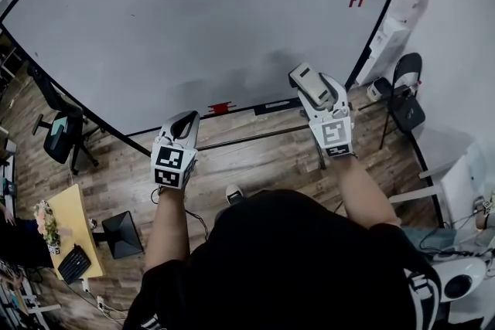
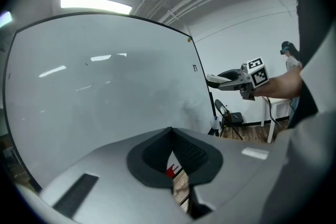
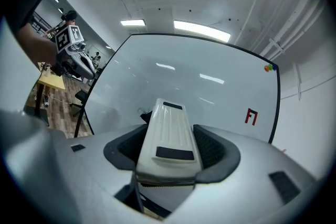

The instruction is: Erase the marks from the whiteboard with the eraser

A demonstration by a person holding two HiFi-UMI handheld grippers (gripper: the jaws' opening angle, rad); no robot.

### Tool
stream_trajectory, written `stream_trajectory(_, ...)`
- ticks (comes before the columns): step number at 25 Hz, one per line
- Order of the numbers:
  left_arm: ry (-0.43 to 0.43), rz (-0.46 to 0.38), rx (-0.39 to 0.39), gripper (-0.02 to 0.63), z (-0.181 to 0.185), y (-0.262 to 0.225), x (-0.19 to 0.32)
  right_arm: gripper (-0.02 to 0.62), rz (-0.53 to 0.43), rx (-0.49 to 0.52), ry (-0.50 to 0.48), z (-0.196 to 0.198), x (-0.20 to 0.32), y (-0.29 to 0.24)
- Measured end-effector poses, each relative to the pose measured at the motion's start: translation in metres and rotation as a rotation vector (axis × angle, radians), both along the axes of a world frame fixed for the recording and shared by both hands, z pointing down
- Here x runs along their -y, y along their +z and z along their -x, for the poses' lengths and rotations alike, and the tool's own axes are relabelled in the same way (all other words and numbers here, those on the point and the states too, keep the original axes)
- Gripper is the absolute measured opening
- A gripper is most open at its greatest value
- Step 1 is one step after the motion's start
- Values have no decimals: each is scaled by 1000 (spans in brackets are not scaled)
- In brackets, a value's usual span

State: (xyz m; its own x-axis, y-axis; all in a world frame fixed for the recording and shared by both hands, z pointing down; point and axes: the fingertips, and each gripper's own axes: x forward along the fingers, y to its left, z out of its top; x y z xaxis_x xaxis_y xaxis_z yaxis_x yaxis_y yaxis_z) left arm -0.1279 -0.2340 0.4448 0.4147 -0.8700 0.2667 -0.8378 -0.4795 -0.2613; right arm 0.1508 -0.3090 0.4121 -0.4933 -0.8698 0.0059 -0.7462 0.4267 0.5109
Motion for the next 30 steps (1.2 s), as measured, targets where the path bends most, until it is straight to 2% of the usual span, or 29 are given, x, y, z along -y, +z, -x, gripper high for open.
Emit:
stream_trajectory(19, -12, 2, 6, 11, -13, 1, -13, 262, 63, 7, -9, -18, -9, 18)
stream_trajectory(30, 8, 40, 16, 11, -26, 12, -17, 262, 80, 12, -6, -29, -8, 21)
